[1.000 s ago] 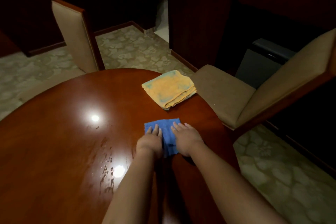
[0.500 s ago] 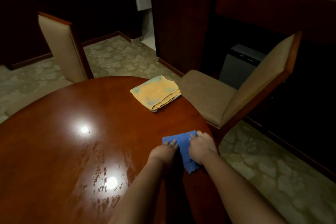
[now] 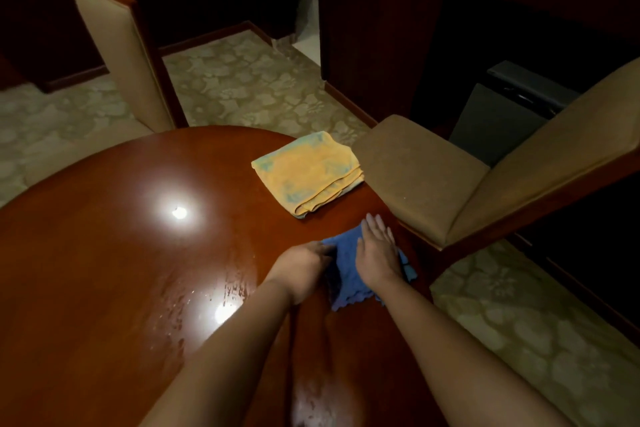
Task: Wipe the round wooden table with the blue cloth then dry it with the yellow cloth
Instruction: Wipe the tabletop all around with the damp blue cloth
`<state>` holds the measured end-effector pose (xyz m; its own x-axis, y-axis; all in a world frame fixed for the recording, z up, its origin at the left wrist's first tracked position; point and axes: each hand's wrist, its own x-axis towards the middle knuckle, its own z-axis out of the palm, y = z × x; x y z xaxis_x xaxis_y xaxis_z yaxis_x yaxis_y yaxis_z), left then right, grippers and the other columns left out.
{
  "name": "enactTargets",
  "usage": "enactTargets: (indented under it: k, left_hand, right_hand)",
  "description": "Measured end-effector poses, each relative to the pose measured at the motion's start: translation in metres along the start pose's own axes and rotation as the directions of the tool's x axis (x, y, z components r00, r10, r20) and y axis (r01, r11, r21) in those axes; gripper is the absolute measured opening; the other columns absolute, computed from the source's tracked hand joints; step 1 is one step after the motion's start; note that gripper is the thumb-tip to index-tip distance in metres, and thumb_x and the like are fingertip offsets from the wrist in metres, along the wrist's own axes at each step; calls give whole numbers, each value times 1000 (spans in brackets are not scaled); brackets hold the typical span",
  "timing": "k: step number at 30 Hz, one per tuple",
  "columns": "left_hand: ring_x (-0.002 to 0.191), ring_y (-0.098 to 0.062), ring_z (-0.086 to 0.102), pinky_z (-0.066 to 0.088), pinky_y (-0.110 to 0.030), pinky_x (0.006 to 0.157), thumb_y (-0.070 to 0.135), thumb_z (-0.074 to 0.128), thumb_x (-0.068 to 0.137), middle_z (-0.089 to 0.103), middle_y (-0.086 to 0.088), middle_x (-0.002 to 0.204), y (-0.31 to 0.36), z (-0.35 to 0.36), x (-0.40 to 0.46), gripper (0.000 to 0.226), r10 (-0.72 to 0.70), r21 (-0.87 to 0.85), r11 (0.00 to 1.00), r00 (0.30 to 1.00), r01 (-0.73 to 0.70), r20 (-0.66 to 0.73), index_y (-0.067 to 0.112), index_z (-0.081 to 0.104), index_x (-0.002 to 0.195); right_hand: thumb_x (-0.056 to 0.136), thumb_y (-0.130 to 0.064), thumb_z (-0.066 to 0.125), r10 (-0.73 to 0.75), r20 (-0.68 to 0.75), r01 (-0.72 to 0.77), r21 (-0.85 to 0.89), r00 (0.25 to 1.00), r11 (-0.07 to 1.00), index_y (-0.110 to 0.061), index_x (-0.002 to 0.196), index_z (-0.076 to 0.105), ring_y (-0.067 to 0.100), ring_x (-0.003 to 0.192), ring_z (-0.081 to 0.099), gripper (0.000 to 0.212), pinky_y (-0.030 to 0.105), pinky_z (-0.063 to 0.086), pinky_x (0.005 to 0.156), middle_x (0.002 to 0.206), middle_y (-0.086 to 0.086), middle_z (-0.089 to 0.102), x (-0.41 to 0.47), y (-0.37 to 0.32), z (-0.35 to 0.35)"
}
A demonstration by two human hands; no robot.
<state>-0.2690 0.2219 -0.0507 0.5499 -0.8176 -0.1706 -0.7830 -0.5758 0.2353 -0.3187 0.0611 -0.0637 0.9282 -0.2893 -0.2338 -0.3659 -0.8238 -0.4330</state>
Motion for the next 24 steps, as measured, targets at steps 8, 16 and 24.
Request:
enactTargets:
  k: [8, 16, 24]
  left_hand:
    - [123, -17, 42, 43, -24, 90, 11, 52, 94, 46, 4, 143, 4, 7, 3, 32, -145, -92, 987, 977, 132, -155, 19, 66, 121]
    - [91, -14, 58, 43, -20, 77, 10, 66, 87, 66, -1, 97, 12, 0, 20, 8, -636, -682, 608, 763, 407, -112, 11, 69, 95]
    - [82, -14, 58, 42, -23, 72, 4, 58, 88, 63, 3, 83, -9, -5, 29, 18, -751, -724, 489, 657, 487, -66, 17, 60, 76]
  right_hand:
    - [104, -25, 29, 82, -123, -96, -113, 989, 989, -9, 154, 5, 23, 148, -6, 58, 34, 4, 119, 162, 9, -2, -18, -25, 19]
    - [100, -53, 18, 187, -92, -204, -225, 978, 953, -3, 149, -16, 22, 147, -14, 78, 35, -7, 118, 158, 12, -19, 10, -23, 18]
    - [100, -53, 14, 37, -45, -49, -327, 998, 944, -5, 151, -11, 20, 147, -13, 75, 36, -7, 118, 160, 9, -14, 50, -21, 10]
